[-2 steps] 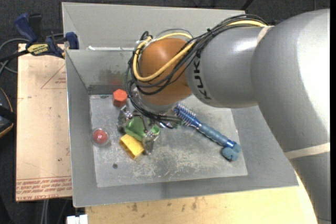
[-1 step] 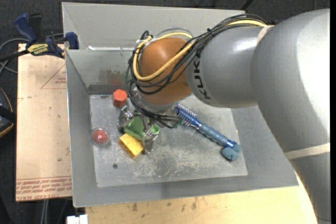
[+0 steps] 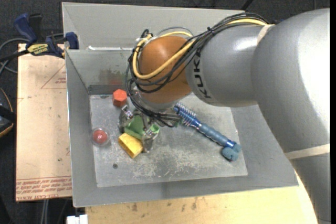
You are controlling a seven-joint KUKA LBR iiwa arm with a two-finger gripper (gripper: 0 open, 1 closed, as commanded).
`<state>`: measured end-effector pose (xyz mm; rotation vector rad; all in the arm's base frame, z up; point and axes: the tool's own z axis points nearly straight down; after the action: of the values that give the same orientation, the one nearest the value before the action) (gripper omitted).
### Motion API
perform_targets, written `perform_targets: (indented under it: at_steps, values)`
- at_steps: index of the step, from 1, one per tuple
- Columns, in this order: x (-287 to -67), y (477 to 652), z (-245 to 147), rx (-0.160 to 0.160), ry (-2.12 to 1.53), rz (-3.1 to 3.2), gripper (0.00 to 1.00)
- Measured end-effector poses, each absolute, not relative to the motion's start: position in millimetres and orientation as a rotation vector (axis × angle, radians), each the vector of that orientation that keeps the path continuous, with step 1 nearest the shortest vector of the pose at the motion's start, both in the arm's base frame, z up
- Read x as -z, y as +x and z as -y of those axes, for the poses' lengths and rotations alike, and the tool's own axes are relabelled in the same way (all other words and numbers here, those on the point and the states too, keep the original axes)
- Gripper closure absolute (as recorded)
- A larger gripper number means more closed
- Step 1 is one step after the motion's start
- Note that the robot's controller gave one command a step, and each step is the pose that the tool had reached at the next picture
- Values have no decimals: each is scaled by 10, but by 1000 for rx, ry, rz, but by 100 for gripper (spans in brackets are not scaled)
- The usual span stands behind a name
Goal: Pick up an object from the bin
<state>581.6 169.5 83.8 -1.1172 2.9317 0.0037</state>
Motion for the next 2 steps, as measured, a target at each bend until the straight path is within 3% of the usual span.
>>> perform_targets:
  at_steps: [1,2]
  values:
    - [-886,5825,-1700,-4,-1112,-2933,100]
    - [-1470,5843,-1714,-1,-1107,-2931,100]
